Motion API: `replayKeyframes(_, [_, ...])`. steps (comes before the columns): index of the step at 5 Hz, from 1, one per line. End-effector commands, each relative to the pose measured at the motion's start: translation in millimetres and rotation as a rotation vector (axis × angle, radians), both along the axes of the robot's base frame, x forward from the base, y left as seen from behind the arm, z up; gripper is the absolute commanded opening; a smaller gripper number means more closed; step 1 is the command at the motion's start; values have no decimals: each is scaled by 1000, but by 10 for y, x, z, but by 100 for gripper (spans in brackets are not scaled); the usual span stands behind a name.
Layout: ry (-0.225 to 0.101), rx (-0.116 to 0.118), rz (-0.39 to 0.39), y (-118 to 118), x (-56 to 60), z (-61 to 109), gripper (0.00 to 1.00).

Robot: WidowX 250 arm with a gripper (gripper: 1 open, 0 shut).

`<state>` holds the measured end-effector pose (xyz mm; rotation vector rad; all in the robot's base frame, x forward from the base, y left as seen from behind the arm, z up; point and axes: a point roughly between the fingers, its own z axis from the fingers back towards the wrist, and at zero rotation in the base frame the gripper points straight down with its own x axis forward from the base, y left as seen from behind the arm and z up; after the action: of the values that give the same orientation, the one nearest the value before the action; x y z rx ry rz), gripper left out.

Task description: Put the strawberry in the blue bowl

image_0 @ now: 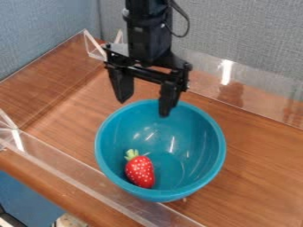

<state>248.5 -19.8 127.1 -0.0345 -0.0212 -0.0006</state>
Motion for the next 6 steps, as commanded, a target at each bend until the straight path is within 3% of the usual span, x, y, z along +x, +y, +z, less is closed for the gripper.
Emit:
replayKeyframes(1, [-83,-5,-70,-4,56,280,100])
replayKeyframes(2, [-90,-7,-131,9,86,351,100])
replayKeyframes(4, [-73,4,-39,187,83,321,100])
replayKeyframes(5, [-66,3,-36,147,47,272,0])
replayKeyframes(6, [-61,7,-39,75,-25,244,100])
